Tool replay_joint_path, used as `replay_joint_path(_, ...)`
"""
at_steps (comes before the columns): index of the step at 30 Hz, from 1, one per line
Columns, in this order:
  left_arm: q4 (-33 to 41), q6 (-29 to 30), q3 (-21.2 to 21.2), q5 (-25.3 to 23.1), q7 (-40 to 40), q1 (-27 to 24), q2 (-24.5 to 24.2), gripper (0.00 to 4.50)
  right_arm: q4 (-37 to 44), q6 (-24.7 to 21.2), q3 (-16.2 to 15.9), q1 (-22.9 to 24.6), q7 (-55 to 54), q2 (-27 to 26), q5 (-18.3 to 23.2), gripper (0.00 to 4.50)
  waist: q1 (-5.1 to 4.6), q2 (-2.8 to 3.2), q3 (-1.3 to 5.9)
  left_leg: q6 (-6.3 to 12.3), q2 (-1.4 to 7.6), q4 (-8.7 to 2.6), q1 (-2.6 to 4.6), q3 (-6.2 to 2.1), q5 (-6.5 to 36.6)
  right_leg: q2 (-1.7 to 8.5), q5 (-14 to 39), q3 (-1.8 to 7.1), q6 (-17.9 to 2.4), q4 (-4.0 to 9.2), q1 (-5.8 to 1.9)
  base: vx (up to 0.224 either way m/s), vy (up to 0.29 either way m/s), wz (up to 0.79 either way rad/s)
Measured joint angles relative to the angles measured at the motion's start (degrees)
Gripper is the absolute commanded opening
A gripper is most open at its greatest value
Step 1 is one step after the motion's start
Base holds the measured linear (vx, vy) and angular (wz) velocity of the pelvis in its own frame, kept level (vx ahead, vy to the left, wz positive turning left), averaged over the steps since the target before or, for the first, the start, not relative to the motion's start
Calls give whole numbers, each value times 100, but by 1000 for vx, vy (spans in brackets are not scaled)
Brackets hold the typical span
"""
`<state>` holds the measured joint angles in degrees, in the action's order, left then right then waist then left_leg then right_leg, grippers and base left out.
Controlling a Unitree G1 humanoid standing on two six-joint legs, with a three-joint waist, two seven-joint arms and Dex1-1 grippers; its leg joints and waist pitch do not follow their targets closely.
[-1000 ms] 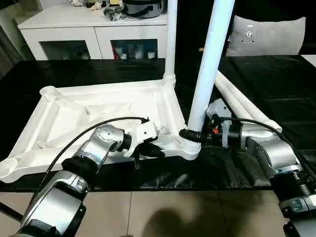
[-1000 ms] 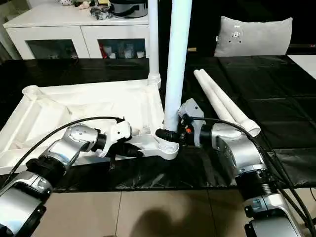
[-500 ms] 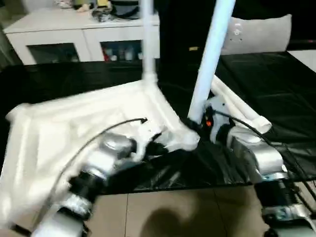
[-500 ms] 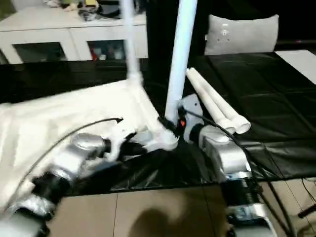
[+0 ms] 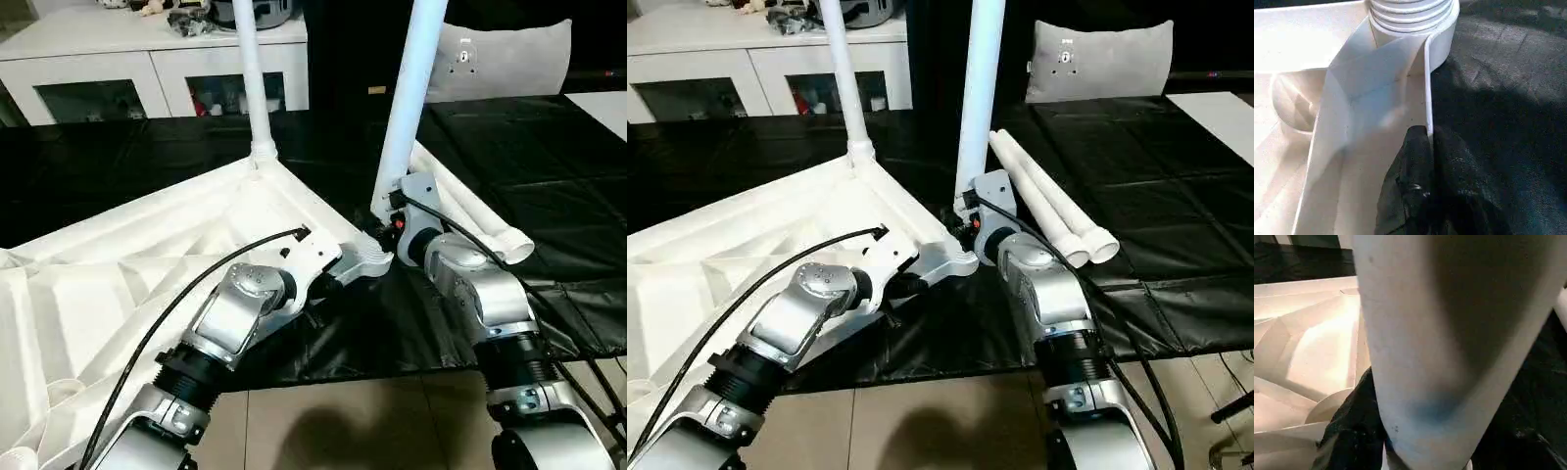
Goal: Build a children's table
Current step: Rotate leg to tighten
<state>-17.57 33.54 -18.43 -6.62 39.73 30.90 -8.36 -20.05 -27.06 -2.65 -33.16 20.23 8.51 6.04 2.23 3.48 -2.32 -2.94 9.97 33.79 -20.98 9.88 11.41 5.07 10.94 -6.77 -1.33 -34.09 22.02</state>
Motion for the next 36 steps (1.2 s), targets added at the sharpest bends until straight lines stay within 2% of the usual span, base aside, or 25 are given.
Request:
replay_joint_path(2, 24, 30, -2, 2, -27, -2, 5, 0, -92, 115, 2, -11, 40, -1, 8, 258, -10, -16, -6, 0, 0, -3, 1, 0, 0, 0, 1, -1, 2, 0, 0, 0, 0, 0)
replay_joint_path(5, 78, 68, -13, 20, -88, -12, 52, 0, -348, 120, 46, 82, 41, -4, 35, 277, 20, -29, -19, -1, 1, -1, -1, 0, -1, 1, 1, -4, 1, 1, 7, 0, 0, 0)
replay_joint_path(12, 104, -59, -45, 25, -119, -33, 59, 0, -343, 185, 64, 236, 163, 104, 43, 335, 102, -34, -27, 6, -1, 0, -19, 1, -1, 2, -5, -3, -8, -2, 36, 0, 0, 0)
replay_joint_path(16, 98, -194, -53, 82, -120, -33, 13, 0, -37, 327, 113, 734, 506, 304, 188, 364, 138, -49, -41, 36, 0, 3, -46, 1, -19, 3, -6, -2, -9, -5, 64, 0, 0, 0)
replay_joint_path(17, 76, -263, -45, 79, -131, -26, -21, 0, 17, 328, 117, 809, 622, 395, 235, 386, 127, -52, -42, 41, -1, 9, -58, 3, -22, 2, -9, -1, -11, -10, 79, 0, 0, 0)
replay_joint_path(20, -30, -509, -44, 85, -101, -4, -107, 0, 186, 385, 180, 1080, 956, 575, 361, 391, 126, -51, -42, 55, 0, 10, -85, 3, -30, 2, -11, -2, -12, -17, 103, 0, 0, 0)
replay_joint_path(21, -87, -608, -33, 100, -54, 8, -170, 0, 201, 433, 207, 1147, 1126, 638, 405, 415, 126, -51, -42, 57, 1, 11, -102, 3, -32, 2, -11, -2, -12, -24, 109, 0, 0, 0)
replay_joint_path(25, -298, -1160, -52, 148, 389, 4, -453, 0, 440, 866, 224, 1425, 2028, 1185, 619, 432, 172, -21, -39, 66, 2, 17, -102, 3, -38, 3, -11, -4, -10, -29, 108, 0, 0, 0)
replay_joint_path(28, -419, -1539, -85, 193, 755, -9, -678, 0, 524, 1001, 263, 1512, 2491, 1455, 756, 443, 195, -19, -39, 68, 4, 25, -102, 3, -40, 3, -13, -5, -11, -37, 106, 0, 0, 0)
replay_joint_path(32, -562, -2078, -239, 230, 1232, -4, -935, 0, 543, 1031, 263, 1487, 3128, 1815, 827, 443, 292, -17, -38, 68, 5, 44, -97, 1, -40, 4, -16, -5, -10, -45, 103, 0, 0, 0)
replay_joint_path(36, -764, -2551, -333, 245, 1663, 36, -1119, 0, 515, 1061, 199, 1270, 3727, 2007, 943, 443, 318, -15, -36, 69, 5, 64, -95, 1, -39, 9, -20, -4, -11, -60, 102, 0, 0, 0)
